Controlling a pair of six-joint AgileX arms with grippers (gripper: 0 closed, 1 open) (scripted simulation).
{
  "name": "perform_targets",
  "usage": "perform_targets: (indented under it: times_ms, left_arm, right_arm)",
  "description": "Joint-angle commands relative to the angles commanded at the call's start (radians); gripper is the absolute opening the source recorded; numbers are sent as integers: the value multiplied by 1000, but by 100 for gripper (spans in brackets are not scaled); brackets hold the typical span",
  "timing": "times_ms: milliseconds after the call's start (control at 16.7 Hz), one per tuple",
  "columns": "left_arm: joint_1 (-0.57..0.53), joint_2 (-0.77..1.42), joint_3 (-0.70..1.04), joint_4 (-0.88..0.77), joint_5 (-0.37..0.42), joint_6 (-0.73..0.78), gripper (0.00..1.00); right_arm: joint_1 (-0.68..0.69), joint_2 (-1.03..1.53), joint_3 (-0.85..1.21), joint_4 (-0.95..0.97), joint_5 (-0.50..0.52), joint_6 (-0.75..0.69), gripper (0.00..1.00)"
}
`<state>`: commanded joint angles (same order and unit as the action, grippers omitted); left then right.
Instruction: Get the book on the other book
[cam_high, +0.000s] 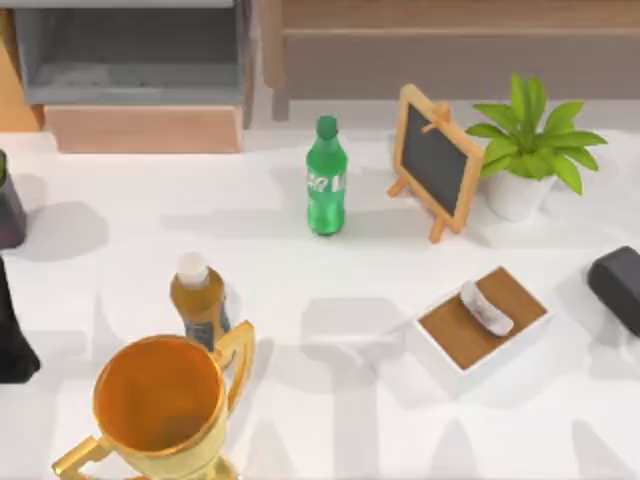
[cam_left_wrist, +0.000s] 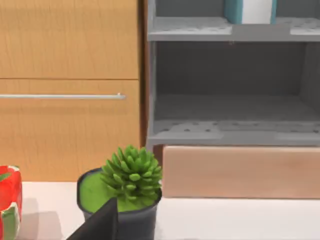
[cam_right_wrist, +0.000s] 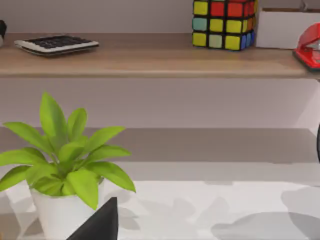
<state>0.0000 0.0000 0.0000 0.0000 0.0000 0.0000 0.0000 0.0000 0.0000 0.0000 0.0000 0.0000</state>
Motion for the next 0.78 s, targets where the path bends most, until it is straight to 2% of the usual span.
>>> perform_targets:
  times_ms: [360,540,780]
  left_arm:
    - [-12,104,79,41,-10,0,100]
    - [-31,292,207,109,-26,-1,100]
    - [-66,644,435,230,-55,-2,100]
  right_arm:
    - [0,0,0,0,0,0,100]
    - [0,0,0,0,0,0,100]
    - [0,0,0,0,0,0,100]
